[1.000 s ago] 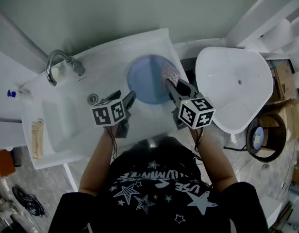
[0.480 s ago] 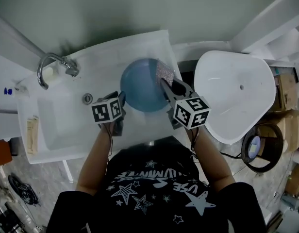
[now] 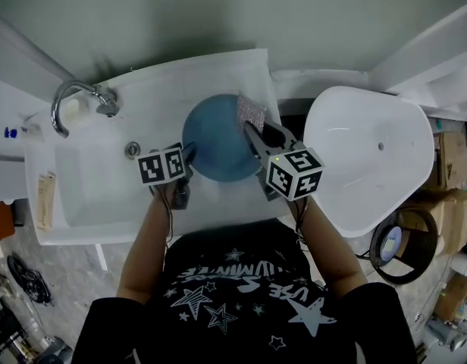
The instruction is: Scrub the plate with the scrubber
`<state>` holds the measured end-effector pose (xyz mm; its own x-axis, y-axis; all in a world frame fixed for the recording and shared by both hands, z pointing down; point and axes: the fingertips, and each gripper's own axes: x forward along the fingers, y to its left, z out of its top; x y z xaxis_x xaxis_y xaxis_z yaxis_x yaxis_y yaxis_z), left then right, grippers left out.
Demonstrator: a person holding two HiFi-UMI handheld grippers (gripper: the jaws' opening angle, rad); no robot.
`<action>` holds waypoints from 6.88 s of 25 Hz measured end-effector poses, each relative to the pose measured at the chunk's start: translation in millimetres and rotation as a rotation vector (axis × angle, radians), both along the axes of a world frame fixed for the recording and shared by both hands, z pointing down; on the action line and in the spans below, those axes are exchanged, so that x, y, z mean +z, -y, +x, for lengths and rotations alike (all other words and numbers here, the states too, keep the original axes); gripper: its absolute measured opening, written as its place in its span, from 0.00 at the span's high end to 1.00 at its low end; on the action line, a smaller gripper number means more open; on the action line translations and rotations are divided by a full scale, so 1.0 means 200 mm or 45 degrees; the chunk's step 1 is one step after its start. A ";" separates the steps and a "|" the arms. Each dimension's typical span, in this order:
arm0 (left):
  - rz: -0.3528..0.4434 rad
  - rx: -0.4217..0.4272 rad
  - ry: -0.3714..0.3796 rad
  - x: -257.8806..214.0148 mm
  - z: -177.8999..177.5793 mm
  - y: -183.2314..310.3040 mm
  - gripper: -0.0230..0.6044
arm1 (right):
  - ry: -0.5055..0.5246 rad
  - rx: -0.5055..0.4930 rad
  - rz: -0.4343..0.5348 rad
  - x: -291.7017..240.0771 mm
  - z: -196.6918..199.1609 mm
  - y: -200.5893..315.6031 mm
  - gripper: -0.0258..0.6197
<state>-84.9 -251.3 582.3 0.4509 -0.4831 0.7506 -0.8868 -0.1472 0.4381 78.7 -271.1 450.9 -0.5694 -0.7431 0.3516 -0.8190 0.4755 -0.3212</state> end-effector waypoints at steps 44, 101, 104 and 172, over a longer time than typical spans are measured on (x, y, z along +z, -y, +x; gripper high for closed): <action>0.048 -0.039 -0.236 -0.31 0.15 0.03 0.92 | -1.502 -0.405 0.453 0.14 -0.27 0.12 0.83; -0.036 -0.203 -0.409 -0.33 -0.04 0.06 0.92 | -1.708 -0.929 0.438 0.22 -0.33 -0.01 0.83; -0.040 -0.262 -0.420 -0.31 -0.09 0.09 0.92 | -1.661 -0.992 0.390 0.24 -0.33 -0.08 0.83; 0.572 0.123 0.163 -0.59 0.01 0.11 0.91 | -1.679 -0.995 0.835 -0.47 -0.46 0.06 0.83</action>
